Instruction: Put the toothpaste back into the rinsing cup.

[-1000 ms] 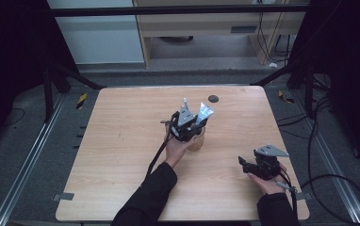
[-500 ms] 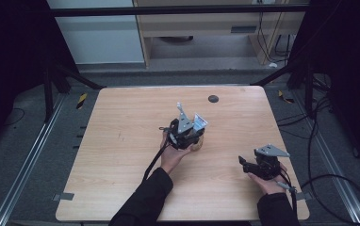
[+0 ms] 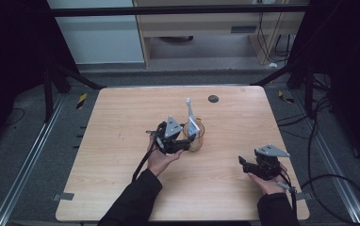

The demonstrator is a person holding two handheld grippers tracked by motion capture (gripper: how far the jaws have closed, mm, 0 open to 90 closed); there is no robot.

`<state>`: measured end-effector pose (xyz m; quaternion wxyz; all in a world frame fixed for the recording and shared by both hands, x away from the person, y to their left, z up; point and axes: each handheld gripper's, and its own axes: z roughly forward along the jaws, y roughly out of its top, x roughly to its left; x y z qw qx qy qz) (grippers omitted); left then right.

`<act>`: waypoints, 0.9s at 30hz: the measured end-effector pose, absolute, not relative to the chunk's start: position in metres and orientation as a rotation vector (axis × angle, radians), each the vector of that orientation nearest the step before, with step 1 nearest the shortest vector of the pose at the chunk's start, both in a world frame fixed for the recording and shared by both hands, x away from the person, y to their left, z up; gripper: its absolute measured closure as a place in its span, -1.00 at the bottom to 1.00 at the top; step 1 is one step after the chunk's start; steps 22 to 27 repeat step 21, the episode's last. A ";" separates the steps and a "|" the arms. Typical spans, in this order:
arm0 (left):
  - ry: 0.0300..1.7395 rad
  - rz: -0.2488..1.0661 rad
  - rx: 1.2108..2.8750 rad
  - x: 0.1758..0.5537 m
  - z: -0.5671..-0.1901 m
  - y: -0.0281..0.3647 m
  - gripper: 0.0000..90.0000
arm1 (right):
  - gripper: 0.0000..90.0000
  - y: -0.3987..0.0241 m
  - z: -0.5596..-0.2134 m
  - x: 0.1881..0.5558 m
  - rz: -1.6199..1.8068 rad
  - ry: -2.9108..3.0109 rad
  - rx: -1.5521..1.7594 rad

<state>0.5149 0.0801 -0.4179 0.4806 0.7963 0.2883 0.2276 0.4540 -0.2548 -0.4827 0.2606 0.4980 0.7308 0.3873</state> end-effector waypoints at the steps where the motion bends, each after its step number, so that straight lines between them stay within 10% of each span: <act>1: 0.696 0.565 1.956 0.511 -0.416 0.085 -0.13 | -0.36 -0.255 -0.483 0.454 1.048 1.978 1.350; 27: 0.976 0.566 2.059 0.465 -0.454 0.216 -0.28 | -0.61 -0.264 -0.485 0.450 0.994 1.977 1.416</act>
